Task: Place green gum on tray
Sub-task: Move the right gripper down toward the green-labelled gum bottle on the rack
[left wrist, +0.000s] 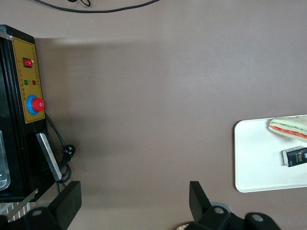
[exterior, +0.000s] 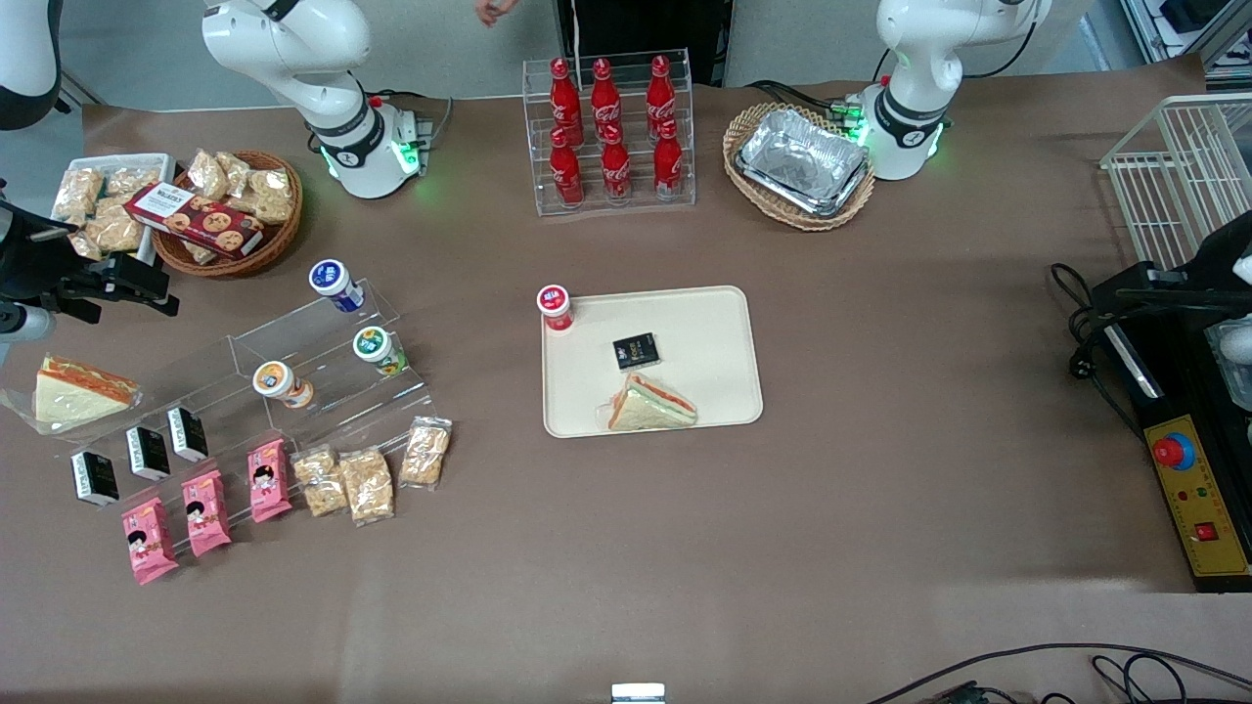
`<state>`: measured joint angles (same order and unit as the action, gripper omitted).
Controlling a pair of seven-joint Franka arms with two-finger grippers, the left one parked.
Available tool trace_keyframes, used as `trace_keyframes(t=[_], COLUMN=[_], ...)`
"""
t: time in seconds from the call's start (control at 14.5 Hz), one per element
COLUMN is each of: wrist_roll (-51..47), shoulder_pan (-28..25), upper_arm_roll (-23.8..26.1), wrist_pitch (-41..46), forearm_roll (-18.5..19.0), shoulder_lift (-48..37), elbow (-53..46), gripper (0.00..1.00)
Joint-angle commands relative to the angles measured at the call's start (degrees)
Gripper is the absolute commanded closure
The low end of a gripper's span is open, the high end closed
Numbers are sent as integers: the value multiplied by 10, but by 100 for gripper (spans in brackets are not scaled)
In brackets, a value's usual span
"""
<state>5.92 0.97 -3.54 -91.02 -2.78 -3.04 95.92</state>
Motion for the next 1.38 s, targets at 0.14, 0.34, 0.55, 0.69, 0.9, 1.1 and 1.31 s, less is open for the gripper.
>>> trace_keyframes(t=[0.14, 0.34, 0.55, 0.69, 0.9, 1.1, 1.31], wrist_roll=[6, 7, -26, -90, -137, -145, -144], shoulder_pan=[7, 5, 6, 6, 6, 6, 8], upper_arm_roll=[13, 22, 76, 122, 167, 179, 176], wrist_pitch=[10, 16, 18, 15, 9, -16, -16], forearm_roll=[8, 4, 6, 6, 2, -1, -1], shoulder_lift=[-5, -6, -19, -32, -53, -80, -83], elbow=[-11, -6, 14, 31, 59, 101, 110], gripper=[0, 0, 0, 0, 0, 0, 0])
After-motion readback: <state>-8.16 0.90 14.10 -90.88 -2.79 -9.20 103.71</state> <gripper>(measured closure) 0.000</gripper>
